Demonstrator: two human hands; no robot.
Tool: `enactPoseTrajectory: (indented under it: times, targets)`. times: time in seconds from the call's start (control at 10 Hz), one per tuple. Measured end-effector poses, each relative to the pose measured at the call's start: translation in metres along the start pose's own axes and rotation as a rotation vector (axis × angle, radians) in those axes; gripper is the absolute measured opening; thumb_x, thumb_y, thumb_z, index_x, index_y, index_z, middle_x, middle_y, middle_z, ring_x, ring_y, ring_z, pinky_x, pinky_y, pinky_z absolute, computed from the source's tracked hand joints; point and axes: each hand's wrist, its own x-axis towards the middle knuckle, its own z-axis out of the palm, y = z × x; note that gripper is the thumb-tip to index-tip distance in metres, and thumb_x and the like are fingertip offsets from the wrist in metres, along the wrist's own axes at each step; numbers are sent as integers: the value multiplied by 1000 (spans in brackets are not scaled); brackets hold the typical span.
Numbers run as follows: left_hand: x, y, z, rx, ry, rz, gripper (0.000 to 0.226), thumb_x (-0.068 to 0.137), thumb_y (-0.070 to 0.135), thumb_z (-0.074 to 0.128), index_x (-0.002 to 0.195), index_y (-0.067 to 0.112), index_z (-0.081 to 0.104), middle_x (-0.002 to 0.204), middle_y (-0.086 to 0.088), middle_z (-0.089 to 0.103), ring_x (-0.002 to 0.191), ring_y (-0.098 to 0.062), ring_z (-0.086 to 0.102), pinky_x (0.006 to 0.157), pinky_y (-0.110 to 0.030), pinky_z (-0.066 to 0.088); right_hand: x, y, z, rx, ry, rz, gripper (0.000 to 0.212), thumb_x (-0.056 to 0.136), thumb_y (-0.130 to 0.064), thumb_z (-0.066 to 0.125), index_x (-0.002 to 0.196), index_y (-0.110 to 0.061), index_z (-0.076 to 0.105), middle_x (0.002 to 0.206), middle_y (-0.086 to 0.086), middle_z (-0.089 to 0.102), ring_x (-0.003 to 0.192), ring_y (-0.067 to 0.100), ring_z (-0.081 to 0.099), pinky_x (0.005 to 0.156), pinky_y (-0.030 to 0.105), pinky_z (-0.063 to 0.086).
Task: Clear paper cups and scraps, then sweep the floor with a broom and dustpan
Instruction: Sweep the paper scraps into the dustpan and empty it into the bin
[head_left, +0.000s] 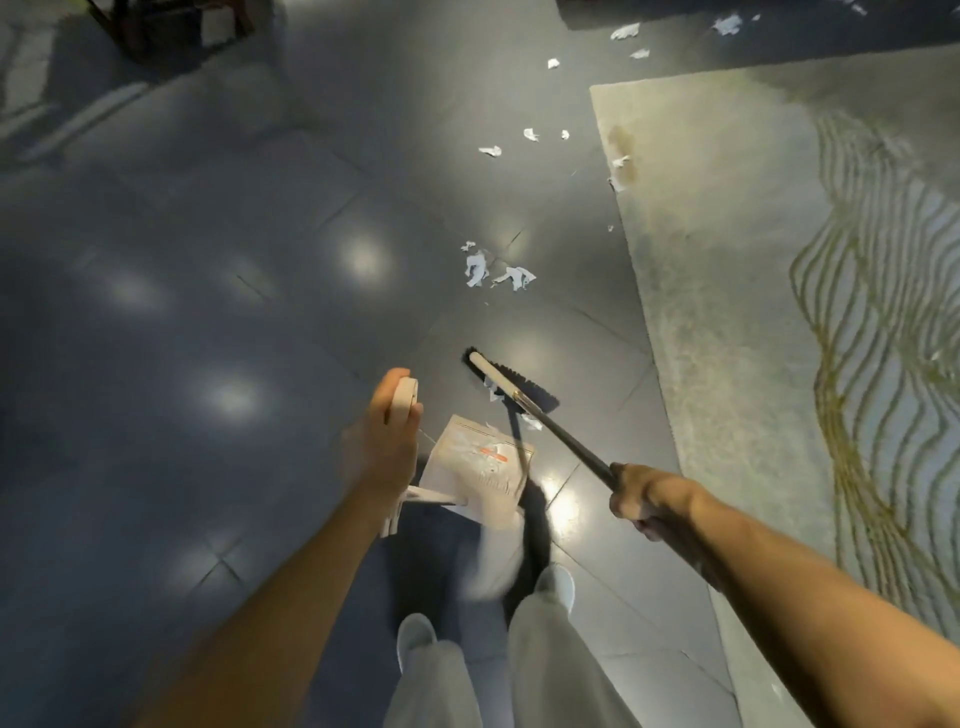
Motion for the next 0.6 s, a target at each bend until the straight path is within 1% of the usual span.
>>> enactPoseTrajectory:
  times: [0.1, 0.2, 0.3, 0.4, 0.5, 0.6]
  targets:
    - [7, 9, 2, 159, 75, 90, 24, 96, 20, 54, 117, 31, 57, 89, 23, 55, 91, -19, 64, 64, -16, 49, -8, 14, -12, 36, -40, -45, 42, 88, -2, 61, 128, -9, 50, 85, 15, 61, 67, 23, 60, 58, 29, 53]
    - [9, 29, 0, 177, 158, 287, 28, 69, -21, 69, 86, 1, 67, 93, -5, 67, 65, -27, 68, 40, -29, 52, -23, 31, -17, -5, -144, -39, 53, 90, 0, 54, 139, -14, 40, 69, 11, 52, 48, 15, 47, 42, 24, 42]
    - [3, 28, 6, 126, 158, 276, 20, 83, -5, 66, 101, 4, 69, 94, -11, 70, 72, -29, 69, 52, -28, 53, -36, 51, -11, 16, -227, -1, 60, 90, 6, 45, 141, -24, 36, 61, 7, 39, 39, 11, 34, 37, 17, 32]
    - [-4, 23, 2, -87, 106, -84, 32, 92, 31, 56, 125, 34, 56, 98, 7, 64, 95, -28, 62, 80, -26, 46, -52, 60, -12, -13, -233, -7, 68, 88, 9, 42, 144, -29, 31, 59, 6, 35, 36, 11, 30, 36, 17, 30]
    - [-14, 22, -3, -101, 118, -69, 39, 86, 41, 50, 125, 39, 54, 103, 7, 64, 98, -27, 59, 89, -36, 49, -67, 59, -17, -93, -183, -46, 70, 88, 5, 44, 147, -28, 28, 56, 7, 42, 37, 13, 38, 36, 19, 37]
    - [-15, 24, -9, -122, 114, -56, 41, 85, 44, 49, 126, 40, 52, 102, 6, 65, 96, -28, 60, 88, -39, 51, -79, 50, -28, -146, -100, -85, 76, 88, 3, 44, 151, -32, 19, 60, 9, 49, 39, 14, 43, 37, 21, 40]
